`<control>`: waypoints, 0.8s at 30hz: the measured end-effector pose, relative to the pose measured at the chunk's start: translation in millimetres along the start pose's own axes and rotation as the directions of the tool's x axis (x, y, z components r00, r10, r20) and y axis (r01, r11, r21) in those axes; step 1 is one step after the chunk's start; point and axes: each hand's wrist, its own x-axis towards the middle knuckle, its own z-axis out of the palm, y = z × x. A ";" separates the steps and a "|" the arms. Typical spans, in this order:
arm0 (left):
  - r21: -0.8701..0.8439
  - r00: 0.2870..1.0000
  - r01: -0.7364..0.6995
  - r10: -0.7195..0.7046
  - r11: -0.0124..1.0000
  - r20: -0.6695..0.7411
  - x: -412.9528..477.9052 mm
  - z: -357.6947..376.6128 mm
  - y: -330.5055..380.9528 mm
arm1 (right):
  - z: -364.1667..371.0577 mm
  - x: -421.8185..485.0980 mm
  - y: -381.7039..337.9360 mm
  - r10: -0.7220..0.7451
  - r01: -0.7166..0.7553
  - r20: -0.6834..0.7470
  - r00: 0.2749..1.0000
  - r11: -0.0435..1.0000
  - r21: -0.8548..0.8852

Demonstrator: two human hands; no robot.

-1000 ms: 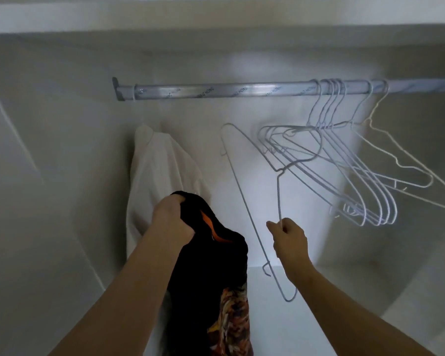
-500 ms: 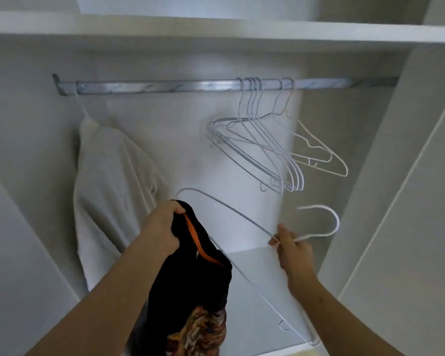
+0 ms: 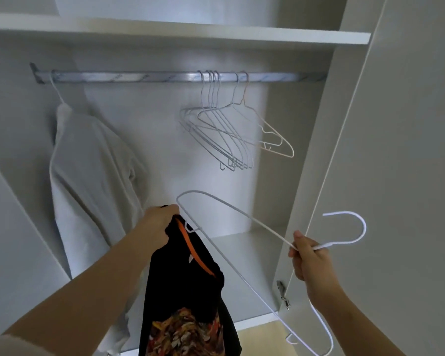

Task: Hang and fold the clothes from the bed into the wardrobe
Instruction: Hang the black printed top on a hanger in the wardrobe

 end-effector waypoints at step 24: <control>0.275 0.987 -0.120 0.146 0.954 -0.074 -6.2 27.8 -3.4 | -28.3 -26.7 -11.4 -0.094 0.097 0.026 0.995 0.957 -0.272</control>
